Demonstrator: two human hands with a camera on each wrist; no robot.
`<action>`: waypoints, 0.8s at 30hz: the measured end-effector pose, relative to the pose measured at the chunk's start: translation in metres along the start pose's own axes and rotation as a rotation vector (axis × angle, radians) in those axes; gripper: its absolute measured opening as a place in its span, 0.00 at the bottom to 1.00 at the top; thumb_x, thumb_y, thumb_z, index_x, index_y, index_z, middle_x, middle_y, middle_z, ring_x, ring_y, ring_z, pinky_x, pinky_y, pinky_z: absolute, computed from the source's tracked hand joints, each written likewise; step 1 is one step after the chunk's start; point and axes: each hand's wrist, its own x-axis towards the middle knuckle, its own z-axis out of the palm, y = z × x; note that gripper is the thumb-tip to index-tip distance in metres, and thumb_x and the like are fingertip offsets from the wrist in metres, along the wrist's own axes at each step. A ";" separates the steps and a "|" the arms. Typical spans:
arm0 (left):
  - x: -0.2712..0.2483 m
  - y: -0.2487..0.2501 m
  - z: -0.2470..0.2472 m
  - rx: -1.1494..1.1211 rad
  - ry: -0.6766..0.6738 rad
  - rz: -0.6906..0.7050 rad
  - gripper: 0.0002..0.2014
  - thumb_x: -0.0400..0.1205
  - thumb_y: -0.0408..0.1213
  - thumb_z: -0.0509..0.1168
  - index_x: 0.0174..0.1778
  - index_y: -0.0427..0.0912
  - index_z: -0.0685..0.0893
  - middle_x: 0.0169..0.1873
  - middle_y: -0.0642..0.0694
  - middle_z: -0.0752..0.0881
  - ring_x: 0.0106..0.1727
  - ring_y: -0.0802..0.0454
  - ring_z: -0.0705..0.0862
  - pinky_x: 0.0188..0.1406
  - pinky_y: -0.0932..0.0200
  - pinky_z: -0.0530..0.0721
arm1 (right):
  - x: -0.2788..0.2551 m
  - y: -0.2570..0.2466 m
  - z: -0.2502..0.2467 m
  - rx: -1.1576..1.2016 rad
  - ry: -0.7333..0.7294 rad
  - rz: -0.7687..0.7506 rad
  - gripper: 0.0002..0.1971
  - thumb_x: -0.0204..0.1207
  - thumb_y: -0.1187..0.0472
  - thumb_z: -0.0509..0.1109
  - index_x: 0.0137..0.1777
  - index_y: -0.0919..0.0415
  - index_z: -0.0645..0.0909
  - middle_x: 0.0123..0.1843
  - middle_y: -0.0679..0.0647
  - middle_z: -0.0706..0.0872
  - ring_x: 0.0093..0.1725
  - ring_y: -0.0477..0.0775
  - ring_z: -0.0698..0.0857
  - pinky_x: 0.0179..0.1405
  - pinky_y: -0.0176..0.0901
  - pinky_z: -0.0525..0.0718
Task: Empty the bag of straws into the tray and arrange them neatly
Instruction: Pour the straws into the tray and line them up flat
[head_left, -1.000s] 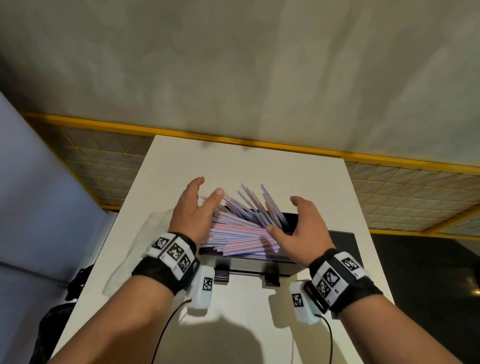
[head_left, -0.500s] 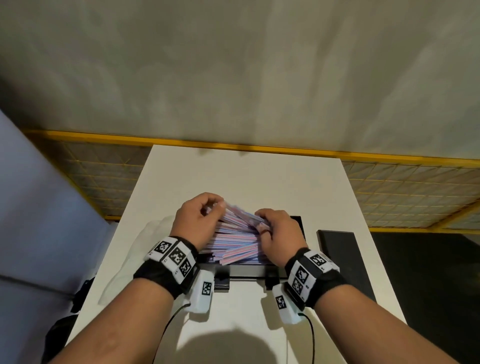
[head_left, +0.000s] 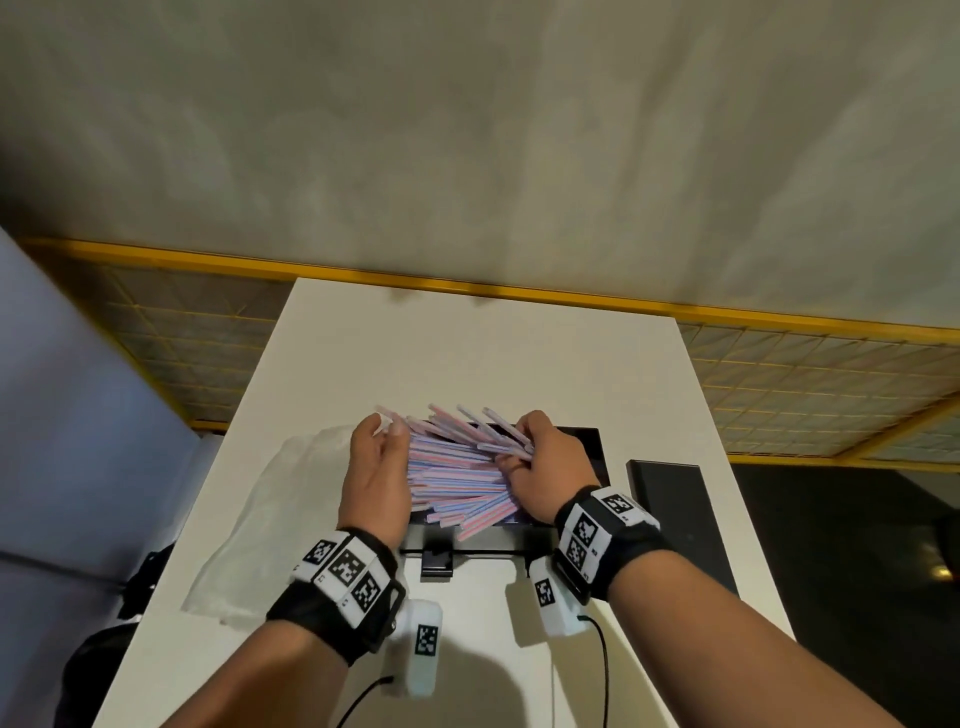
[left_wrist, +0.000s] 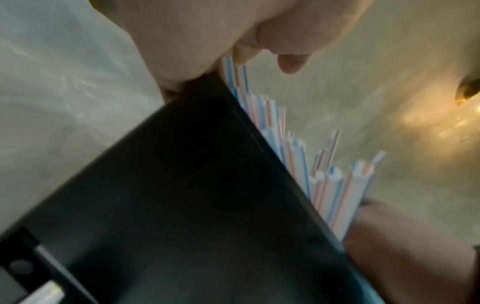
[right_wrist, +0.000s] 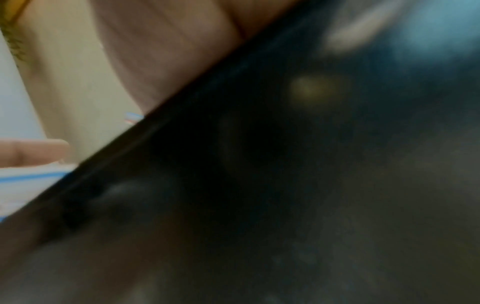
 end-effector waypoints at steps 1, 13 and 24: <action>0.001 -0.001 0.003 0.021 0.009 -0.006 0.27 0.90 0.53 0.57 0.83 0.45 0.66 0.69 0.47 0.78 0.70 0.47 0.79 0.73 0.52 0.73 | 0.001 -0.001 0.000 -0.023 -0.012 -0.019 0.11 0.79 0.57 0.72 0.57 0.57 0.77 0.50 0.57 0.88 0.50 0.61 0.85 0.46 0.45 0.81; -0.002 0.007 0.006 -0.028 0.070 -0.054 0.38 0.77 0.69 0.54 0.76 0.47 0.71 0.67 0.42 0.84 0.66 0.41 0.83 0.73 0.39 0.76 | -0.022 -0.040 -0.021 -0.055 -0.034 -0.342 0.22 0.67 0.75 0.59 0.61 0.65 0.77 0.45 0.57 0.80 0.46 0.64 0.79 0.42 0.49 0.73; 0.002 0.013 -0.006 -0.318 0.117 -0.154 0.28 0.75 0.73 0.60 0.59 0.54 0.80 0.63 0.43 0.86 0.66 0.42 0.84 0.72 0.33 0.78 | -0.028 -0.012 0.013 -0.116 -0.093 -0.252 0.39 0.63 0.22 0.63 0.61 0.55 0.77 0.53 0.50 0.79 0.53 0.53 0.76 0.55 0.48 0.76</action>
